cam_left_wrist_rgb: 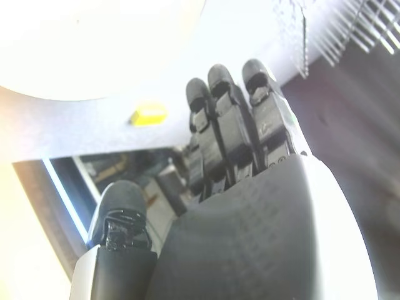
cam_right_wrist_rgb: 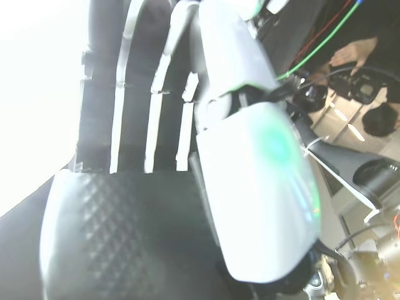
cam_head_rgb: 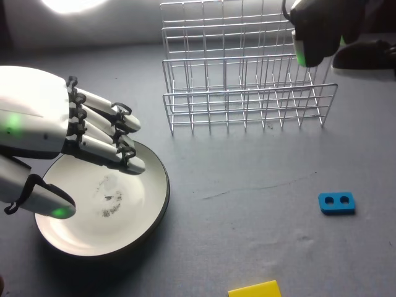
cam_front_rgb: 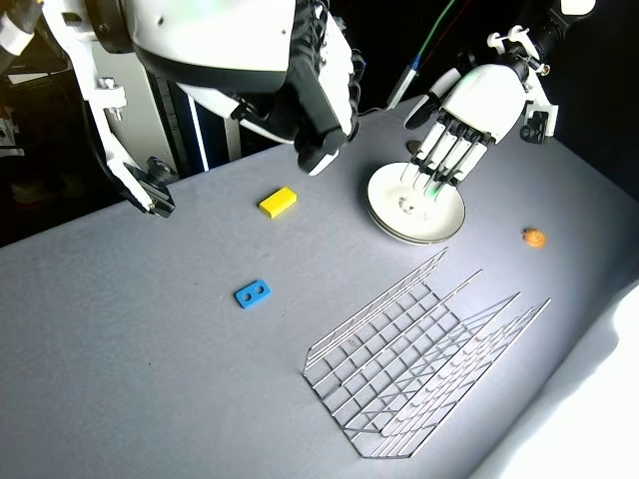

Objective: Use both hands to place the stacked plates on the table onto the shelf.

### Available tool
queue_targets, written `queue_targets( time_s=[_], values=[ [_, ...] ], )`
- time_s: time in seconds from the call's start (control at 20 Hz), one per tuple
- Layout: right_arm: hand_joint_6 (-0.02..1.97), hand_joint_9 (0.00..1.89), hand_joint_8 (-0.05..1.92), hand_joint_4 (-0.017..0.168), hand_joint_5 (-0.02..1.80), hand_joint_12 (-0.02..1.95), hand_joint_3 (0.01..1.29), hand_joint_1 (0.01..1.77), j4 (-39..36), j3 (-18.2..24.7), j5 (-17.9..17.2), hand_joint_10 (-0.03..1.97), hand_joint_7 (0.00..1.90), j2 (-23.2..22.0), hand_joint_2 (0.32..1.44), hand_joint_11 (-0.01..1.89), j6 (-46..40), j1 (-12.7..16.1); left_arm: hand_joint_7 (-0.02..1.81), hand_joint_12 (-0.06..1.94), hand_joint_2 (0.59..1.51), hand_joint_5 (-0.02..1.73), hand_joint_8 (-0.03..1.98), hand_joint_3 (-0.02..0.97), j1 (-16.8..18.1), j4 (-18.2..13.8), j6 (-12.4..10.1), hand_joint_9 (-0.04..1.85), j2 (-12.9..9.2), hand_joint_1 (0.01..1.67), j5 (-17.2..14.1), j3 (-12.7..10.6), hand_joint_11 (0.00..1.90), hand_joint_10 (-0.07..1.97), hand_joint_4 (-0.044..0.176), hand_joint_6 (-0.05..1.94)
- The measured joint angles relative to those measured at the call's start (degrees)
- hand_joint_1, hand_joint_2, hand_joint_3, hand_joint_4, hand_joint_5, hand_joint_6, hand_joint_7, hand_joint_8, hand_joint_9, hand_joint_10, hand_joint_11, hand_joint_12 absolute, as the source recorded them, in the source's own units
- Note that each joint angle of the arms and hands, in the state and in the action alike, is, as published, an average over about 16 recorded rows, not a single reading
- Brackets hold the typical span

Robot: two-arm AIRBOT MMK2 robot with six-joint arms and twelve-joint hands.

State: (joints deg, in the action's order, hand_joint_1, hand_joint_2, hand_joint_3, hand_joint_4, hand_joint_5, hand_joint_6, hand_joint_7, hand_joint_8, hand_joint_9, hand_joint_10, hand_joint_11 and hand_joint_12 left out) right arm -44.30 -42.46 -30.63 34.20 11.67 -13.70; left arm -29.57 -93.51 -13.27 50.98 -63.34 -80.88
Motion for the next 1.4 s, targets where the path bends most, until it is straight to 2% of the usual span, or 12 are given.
queue_targets(
  time_s=[0.2,0.4,0.5,0.6,0.7,0.95,1.3,1.4],
  values=[
    [0.29,0.31,0.19,-0.004,0.23,0.32,0.04,0.46,-0.4,0.0,-0.8,0.29,0.31,0.0,1.13,0.30,-1.6,0.0,0.12,0.03,1.190,0.07,0.01,0.055,0.0,-0.8,0.5,0.09,0.1,0.02,-1.0,-0.2,0.05,0.01,-0.008,0.01],
    [0.22,0.24,0.15,-0.004,0.18,0.29,0.03,0.39,-1.4,0.0,-2.2,0.22,0.24,0.0,1.14,0.22,-2.7,-0.9,0.09,0.03,1.183,0.05,0.00,0.048,0.1,-2.1,1.4,0.07,0.1,0.02,-2.5,-0.5,0.05,0.01,-0.005,0.00],
    [0.12,0.14,0.07,-0.004,0.10,0.21,0.03,0.28,-2.1,0.0,-3.0,0.11,0.15,0.0,1.15,0.12,-3.3,-1.6,0.04,0.02,1.164,0.03,0.00,0.047,0.3,-3.1,1.9,0.03,0.2,0.02,-3.6,-0.8,0.03,0.00,0.000,0.00],
    [0.03,0.06,0.01,-0.004,0.05,0.13,0.02,0.25,-2.7,0.0,-4.0,0.03,0.07,0.1,1.15,0.04,-3.7,-2.5,0.01,0.01,1.162,0.01,0.00,0.027,0.4,-4.4,2.5,0.02,0.2,0.02,-5.0,-1.3,0.02,0.00,0.003,0.00],
    [0.02,0.04,0.01,-0.005,0.03,0.13,0.02,0.34,-3.3,-0.1,-4.4,0.02,0.05,0.4,1.14,0.02,-3.3,-3.8,0.01,0.01,1.163,0.02,0.00,0.025,0.5,-5.8,3.1,0.02,0.3,0.02,-6.5,-2.2,0.02,0.00,0.002,0.00],
    [0.02,0.03,0.02,-0.001,0.03,0.17,0.02,0.69,-2.7,-0.2,-4.1,0.01,0.03,1.7,1.08,0.02,1.7,-7.1,0.02,0.02,1.165,0.02,0.00,0.023,0.1,-9.1,5.0,0.02,1.0,0.02,-10.0,-5.8,0.02,0.00,0.004,0.00],
    [0.02,0.02,0.02,0.001,0.02,0.25,0.02,1.13,3.3,-0.4,-0.3,0.01,0.01,3.9,0.98,0.02,12.9,-10.3,0.02,0.01,1.169,0.02,0.00,0.017,-3.0,-11.7,7.0,0.02,3.2,0.02,-13.1,-13.2,0.02,0.00,0.001,-0.01],
    [0.02,0.02,0.02,0.002,0.02,0.30,0.02,1.17,5.1,-0.3,0.9,0.01,0.01,4.4,0.96,0.02,16.1,-10.7,0.02,0.01,1.171,0.02,0.00,0.015,-4.3,-11.9,7.6,0.02,4.0,0.02,-13.5,-15.2,0.02,0.00,0.000,-0.01]
  ],
)
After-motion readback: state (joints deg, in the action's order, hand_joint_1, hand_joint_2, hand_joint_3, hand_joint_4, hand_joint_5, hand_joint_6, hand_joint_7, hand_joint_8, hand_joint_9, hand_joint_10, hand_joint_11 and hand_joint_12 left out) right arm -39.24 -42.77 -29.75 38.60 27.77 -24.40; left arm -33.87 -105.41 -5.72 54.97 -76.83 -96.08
